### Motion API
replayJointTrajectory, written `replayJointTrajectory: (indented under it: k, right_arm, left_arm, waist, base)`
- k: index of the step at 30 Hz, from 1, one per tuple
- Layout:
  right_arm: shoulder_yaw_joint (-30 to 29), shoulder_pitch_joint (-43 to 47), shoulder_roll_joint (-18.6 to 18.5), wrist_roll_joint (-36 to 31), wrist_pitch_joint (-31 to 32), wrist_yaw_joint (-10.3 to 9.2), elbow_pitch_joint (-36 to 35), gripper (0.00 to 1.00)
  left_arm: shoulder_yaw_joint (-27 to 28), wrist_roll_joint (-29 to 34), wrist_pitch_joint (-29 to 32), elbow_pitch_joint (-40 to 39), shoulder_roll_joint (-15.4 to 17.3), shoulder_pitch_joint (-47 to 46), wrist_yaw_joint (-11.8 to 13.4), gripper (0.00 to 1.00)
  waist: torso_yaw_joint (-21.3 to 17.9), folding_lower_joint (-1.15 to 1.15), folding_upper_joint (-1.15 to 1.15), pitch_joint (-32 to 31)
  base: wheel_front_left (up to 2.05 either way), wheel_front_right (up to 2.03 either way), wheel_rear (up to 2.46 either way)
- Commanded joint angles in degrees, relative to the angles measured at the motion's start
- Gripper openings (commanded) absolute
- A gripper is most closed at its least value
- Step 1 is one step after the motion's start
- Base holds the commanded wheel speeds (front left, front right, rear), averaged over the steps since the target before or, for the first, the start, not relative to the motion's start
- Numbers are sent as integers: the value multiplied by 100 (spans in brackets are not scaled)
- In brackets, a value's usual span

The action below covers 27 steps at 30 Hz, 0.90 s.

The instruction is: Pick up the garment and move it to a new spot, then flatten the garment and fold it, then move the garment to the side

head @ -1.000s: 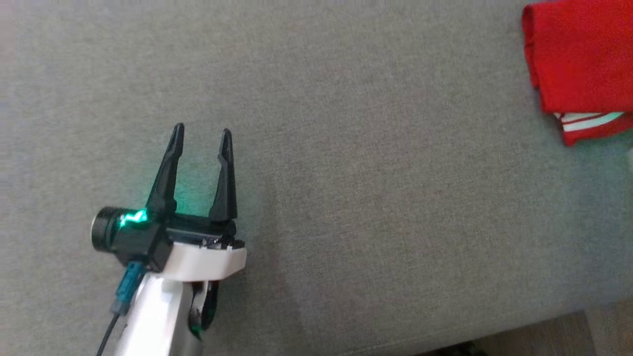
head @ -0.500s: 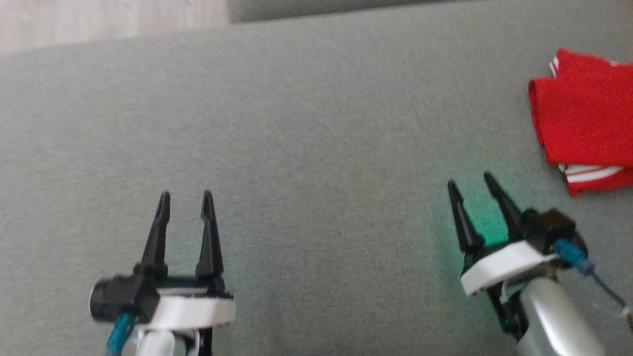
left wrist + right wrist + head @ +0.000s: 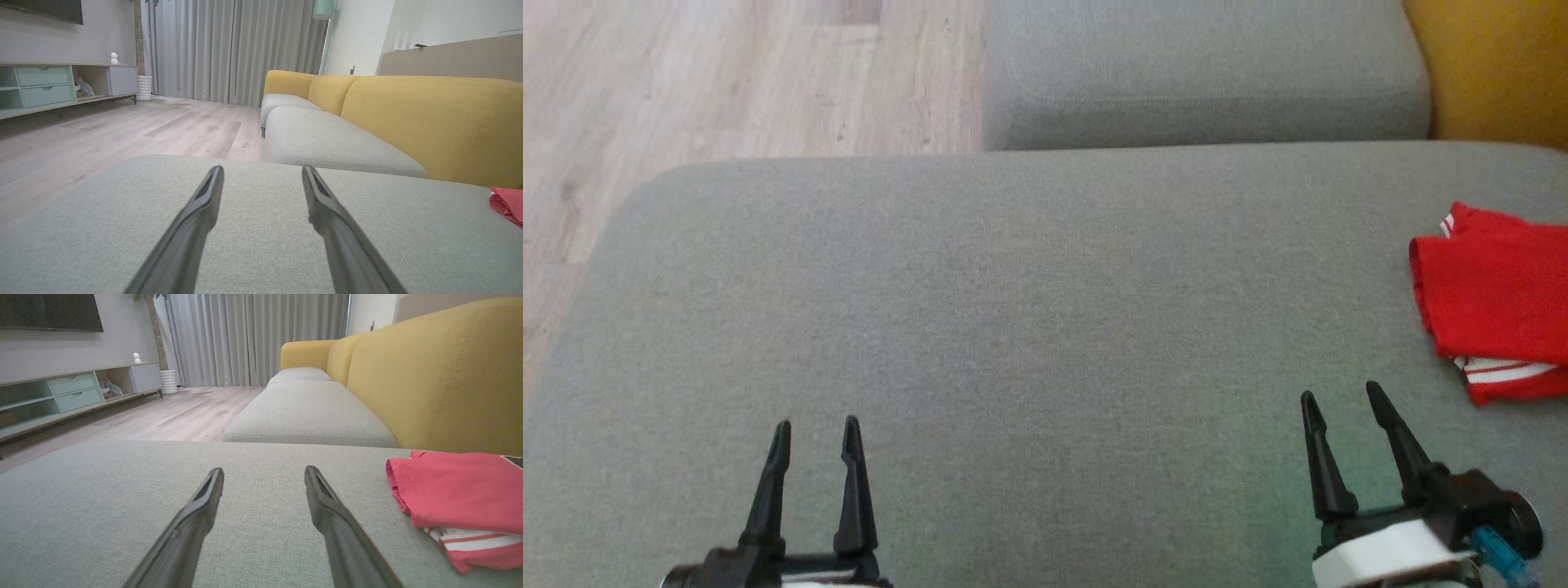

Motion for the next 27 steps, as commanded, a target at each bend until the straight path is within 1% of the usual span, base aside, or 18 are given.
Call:
replayJointTrajectory:
  k: [1, 5, 12, 18, 19, 23, 27]
  right_arm:
    - [109, -175, 2, -57, -61, -4, -239, 100]
    - [126, -30, 18, -111, -61, -4, -290, 100]
    - [223, 23, 22, 61, -62, -4, -306, 100]
    - [221, 7, 23, 202, -62, -4, -304, 100]
    - [80, 146, 48, 188, 0, 0, -92, 0]
    - [90, 194, 50, 239, 12, 0, 203, 0]
    - [80, 161, 33, 540, 58, 0, 192, 0]
  left_arm:
    - [218, 44, -46, -205, -12, -140, 0, 100]
    - [240, 111, -46, -228, -12, -55, -30, 100]
    - [237, 191, -46, -200, -13, 17, -91, 100]
    - [241, 260, -46, -178, -13, 28, -84, 100]
    - [28, 233, 0, -8, 5, 167, -81, 0]
    - [-7, 200, 34, 296, 1, 205, -84, 0]
    - [21, -86, 79, 293, 17, 164, -100, 0]
  waist:
    - [28, 1, 0, -45]
    - [24, 1, 0, -106]
    - [-40, 1, 0, -160]
    - [-98, 1, 0, -149]
    - [-97, 1, 0, -151]
    - [-107, 2, 0, -147]
    - [-116, 2, 0, -138]
  base:
    - [0, 0, 0]
    - [0, 0, 0]
    - [0, 0, 0]
    - [0, 0, 0]
    - [0, 0, 0]
    - [0, 0, 0]
    - [0, 0, 0]
